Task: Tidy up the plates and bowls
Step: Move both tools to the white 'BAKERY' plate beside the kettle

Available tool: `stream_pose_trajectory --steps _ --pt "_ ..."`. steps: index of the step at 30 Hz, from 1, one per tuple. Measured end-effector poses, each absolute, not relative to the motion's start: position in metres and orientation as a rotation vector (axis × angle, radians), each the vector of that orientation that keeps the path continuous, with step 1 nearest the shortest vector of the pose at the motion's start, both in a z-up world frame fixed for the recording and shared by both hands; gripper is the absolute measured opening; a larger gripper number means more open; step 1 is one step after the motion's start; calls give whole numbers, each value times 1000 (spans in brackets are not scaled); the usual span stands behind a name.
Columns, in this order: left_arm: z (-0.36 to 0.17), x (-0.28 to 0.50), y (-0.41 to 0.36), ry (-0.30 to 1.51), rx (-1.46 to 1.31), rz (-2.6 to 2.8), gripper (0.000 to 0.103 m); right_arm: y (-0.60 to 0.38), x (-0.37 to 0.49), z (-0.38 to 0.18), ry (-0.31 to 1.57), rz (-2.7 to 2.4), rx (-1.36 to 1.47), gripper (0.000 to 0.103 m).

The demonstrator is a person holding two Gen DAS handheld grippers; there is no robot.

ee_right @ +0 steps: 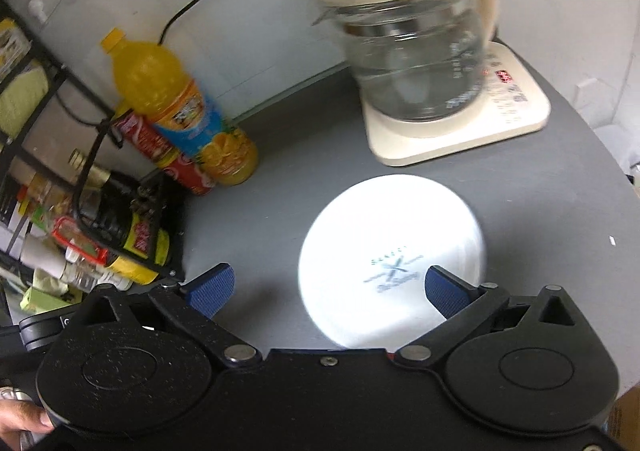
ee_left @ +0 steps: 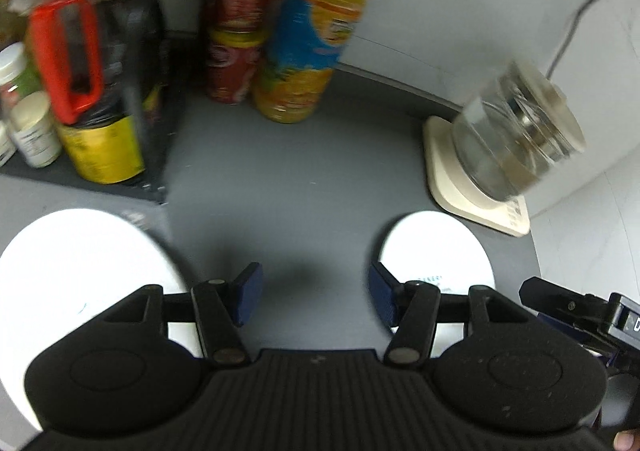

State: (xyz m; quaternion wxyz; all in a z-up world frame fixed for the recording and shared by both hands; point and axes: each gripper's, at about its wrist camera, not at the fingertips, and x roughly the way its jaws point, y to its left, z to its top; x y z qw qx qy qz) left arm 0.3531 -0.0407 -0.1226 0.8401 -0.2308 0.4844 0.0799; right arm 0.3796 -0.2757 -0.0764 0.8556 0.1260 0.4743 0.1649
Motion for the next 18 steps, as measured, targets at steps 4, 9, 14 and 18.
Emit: stream_pose_trajectory --steps 4,9,14,18 --pt "-125 367 -57 1031 -459 125 57 -292 381 -80 1001 308 279 103" --pt "-131 385 -72 1063 -453 83 57 -313 381 -85 1009 279 301 103" --pt "-141 401 -84 1115 -427 56 57 -331 383 -96 1023 259 331 102" --pt "-154 410 -88 1156 -435 45 56 -341 390 -110 1063 243 359 85"
